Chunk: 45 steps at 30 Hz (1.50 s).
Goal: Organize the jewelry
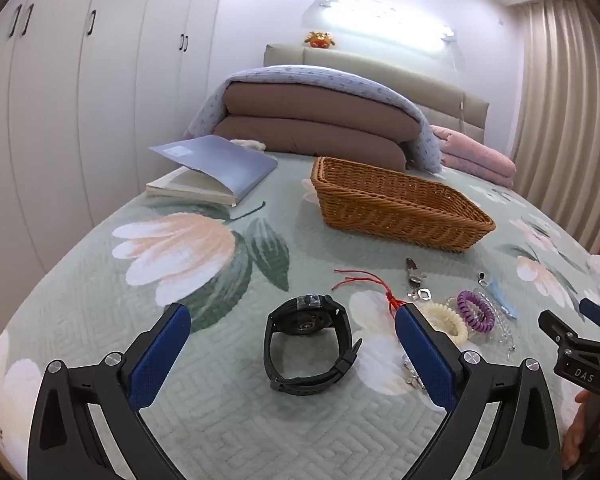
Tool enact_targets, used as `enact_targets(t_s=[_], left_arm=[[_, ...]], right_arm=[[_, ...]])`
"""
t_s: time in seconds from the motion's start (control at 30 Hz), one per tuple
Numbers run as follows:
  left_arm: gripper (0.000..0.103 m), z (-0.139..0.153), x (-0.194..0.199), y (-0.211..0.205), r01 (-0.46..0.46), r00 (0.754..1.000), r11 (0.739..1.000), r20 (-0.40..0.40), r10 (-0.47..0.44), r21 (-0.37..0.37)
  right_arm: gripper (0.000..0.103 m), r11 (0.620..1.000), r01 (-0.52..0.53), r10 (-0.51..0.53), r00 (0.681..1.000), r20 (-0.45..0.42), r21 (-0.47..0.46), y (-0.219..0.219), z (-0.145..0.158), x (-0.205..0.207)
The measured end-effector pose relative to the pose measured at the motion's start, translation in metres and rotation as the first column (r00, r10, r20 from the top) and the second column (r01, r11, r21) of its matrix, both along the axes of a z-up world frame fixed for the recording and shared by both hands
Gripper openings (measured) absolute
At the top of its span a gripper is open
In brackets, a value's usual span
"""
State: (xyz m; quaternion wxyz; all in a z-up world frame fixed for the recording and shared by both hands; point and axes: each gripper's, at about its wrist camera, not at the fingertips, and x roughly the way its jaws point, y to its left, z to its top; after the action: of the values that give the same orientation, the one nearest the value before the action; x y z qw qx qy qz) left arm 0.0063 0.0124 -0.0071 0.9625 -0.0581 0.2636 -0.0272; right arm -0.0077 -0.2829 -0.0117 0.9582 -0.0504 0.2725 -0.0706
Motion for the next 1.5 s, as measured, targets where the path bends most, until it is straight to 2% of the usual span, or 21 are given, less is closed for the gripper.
enact_targets(t_s=[0.83,1.37,1.5], left_arm=[[0.102,0.0018,-0.005,-0.0097,0.025,0.999,0.999,0.023,-0.026,0.035],[0.102,0.0017,-0.0056,-0.0087,0.028,0.999,0.999,0.024,-0.029,0.027],[0.102,0.0012,-0.0047,-0.0081,0.028,1.0,0.999,0.014,-0.028,0.025]], right_arm=[[0.103,1.0,0.004,-0.004,1.0,0.019,0.01,-0.0019,0.0016,-0.0019],[0.103,1.0,0.005,-0.005,1.0,-0.004,-0.012,-0.0003,0.0023,-0.0021],[0.103,1.0,0.009,-0.009,1.0,-0.001,0.006,-0.0023,0.0032,-0.0022]])
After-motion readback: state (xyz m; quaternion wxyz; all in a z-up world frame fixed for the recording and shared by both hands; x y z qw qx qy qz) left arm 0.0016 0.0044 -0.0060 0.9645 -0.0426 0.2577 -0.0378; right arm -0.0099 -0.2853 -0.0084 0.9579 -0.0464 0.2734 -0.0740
